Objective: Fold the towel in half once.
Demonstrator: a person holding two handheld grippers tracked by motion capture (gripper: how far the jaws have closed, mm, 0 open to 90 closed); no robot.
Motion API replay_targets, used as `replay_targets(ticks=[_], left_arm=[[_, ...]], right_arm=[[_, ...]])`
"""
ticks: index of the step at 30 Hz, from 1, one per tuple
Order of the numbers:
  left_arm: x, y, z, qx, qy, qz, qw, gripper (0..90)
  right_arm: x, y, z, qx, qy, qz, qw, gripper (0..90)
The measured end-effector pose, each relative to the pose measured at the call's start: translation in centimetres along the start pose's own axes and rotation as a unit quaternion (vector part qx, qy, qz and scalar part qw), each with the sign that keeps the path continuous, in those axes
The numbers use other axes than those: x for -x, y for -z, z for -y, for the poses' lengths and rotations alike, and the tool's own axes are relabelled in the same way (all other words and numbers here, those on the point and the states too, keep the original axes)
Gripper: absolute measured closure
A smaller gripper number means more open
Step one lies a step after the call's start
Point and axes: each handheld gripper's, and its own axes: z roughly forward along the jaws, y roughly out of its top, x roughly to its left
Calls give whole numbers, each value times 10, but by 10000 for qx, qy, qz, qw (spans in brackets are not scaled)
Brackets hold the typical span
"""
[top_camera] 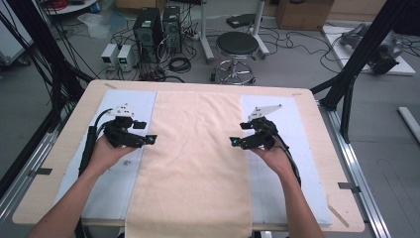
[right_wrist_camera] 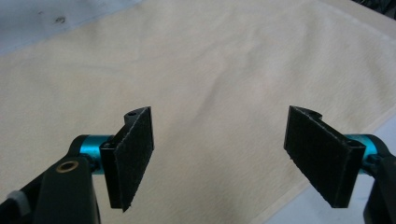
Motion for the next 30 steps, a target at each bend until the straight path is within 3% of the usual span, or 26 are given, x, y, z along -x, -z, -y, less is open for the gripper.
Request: replay_targets(ticks=[6,10,14,17,21,28,30], left_arm=[[-18,-10,-23,1,-19,-145,9999,268],[-27,-24,-25,-8,-158,-296,9994,296],[-41,-40,-15,-185,27,-281,9994,326],[-48,-51,-6,-362,118,-455,9982,332],[-53,-64,4,-412,304,-470,9976,348],[-50,-84,15,-832,246,-361,9956,423],[-47,-83,17,-743,168,-570,9955,469]], right_arm=[[20,-3,-28,-118,75,155,9998,241],[36,-13,-32,-246,-41,288,9993,245],[51,-26,-22,-360,-336,300,9983,250],[58,-36,-15,-554,-471,373,9967,258],[66,-48,-2,-650,-610,404,9952,298],[66,-62,18,-940,-546,571,9924,422],[63,-61,20,-850,-491,653,9930,494]])
